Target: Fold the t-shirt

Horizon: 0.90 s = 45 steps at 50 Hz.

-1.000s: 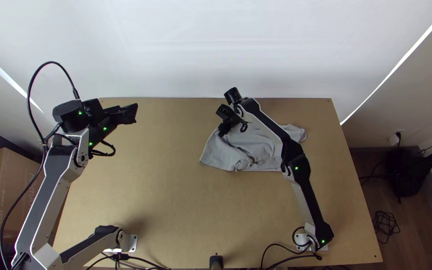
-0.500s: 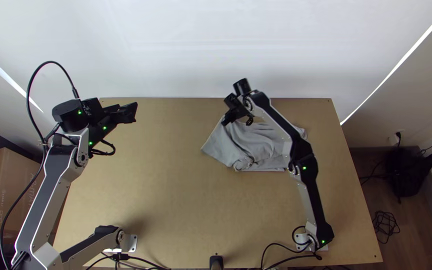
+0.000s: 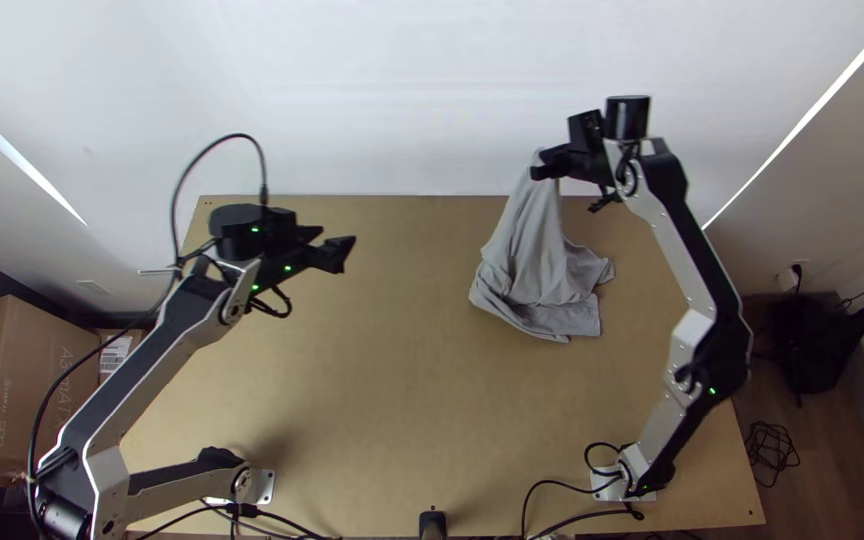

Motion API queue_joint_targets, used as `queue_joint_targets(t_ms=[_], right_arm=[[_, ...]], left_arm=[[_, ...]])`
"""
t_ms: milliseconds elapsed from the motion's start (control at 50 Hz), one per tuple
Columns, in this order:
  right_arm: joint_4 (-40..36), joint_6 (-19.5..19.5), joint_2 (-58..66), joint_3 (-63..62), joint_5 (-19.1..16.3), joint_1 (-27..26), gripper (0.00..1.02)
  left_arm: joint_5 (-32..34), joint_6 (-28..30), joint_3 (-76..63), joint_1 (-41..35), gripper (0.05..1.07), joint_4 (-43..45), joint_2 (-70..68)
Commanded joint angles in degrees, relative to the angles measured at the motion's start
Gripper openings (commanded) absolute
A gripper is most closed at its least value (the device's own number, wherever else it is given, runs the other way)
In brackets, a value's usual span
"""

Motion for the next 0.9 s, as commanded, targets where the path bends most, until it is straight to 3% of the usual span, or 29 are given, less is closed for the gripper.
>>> queue_joint_targets(t_ms=[0,240,440,680,880], right_arm=[[3.4,1.2,-7.1,-7.7,0.2,-1.4,0.02],[14.8,2.7,-20.6,-24.0,1.9,-4.0,0.02],[29.2,5.1,-31.7,-39.4,6.9,-4.1,0.02],[30.0,8.9,-36.8,-44.9,10.0,-4.7,0.02],[30.6,11.0,-37.5,-46.2,10.1,-5.8,0.02]], left_arm=[[0.7,2.4,0.6,-4.1,1.03,1.1,3.8],[5.9,-1.4,5.5,-12.3,1.03,2.8,13.7],[6.2,-4.0,8.5,-17.5,1.03,7.5,20.0],[6.1,-5.6,16.7,-22.1,1.03,8.4,28.7],[6.1,-6.9,25.9,-25.6,1.03,8.4,37.0]])
